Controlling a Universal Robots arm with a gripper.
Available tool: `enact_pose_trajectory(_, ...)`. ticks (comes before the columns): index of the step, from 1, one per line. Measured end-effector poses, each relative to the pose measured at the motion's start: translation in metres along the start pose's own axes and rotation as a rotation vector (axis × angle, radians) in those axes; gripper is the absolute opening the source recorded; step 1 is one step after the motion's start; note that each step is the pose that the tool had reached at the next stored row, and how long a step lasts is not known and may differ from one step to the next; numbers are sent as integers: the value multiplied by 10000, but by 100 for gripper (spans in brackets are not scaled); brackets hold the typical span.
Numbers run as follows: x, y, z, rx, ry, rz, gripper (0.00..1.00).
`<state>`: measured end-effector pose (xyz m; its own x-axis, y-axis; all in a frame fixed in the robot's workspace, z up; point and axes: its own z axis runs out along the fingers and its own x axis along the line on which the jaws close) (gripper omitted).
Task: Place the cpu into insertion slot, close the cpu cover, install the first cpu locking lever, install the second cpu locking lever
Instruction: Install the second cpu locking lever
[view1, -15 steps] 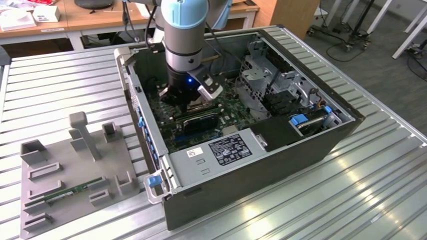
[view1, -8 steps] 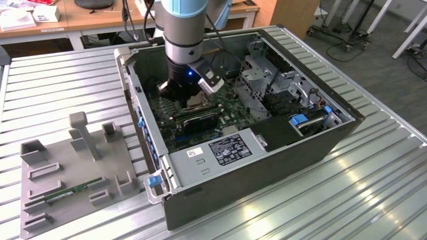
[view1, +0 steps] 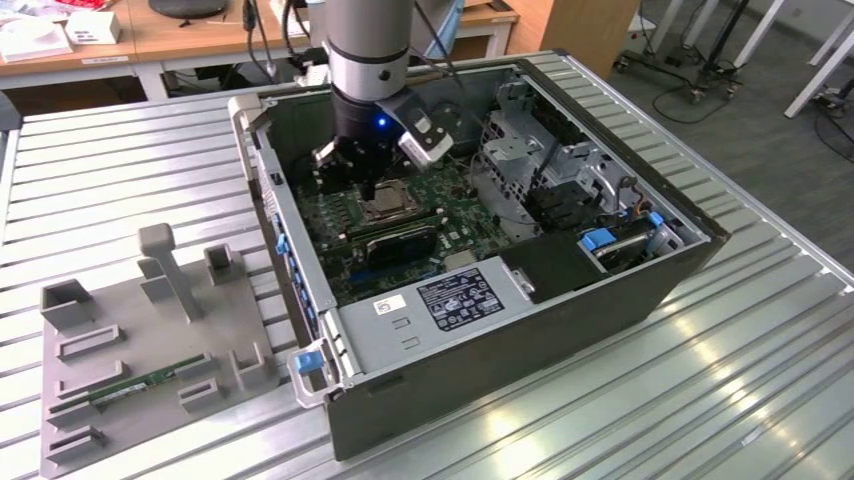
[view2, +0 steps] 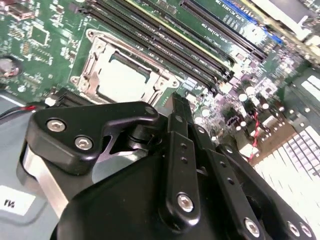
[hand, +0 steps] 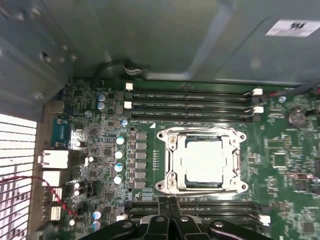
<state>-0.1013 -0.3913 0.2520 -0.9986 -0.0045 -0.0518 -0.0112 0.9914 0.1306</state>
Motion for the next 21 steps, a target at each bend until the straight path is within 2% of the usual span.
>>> enact_pose_trajectory(8, -23, 38, -291, 10, 1, 0, 11)
enact_pose_trajectory(10, -27, 45, -344, 28, 0, -1, 11)
enact_pose_trajectory(11, -29, 47, -354, 71, 2, -4, 11)
enact_pose_trajectory(14, -31, 48, -362, 326, 19, -15, 11)
enact_pose_trajectory(16, -32, 48, -368, 450, 31, -20, 11)
enact_pose_trajectory(18, -35, 49, -379, 508, 41, -23, 11)
enact_pose_trajectory(21, -72, 50, -378, 514, 77, -17, 11)
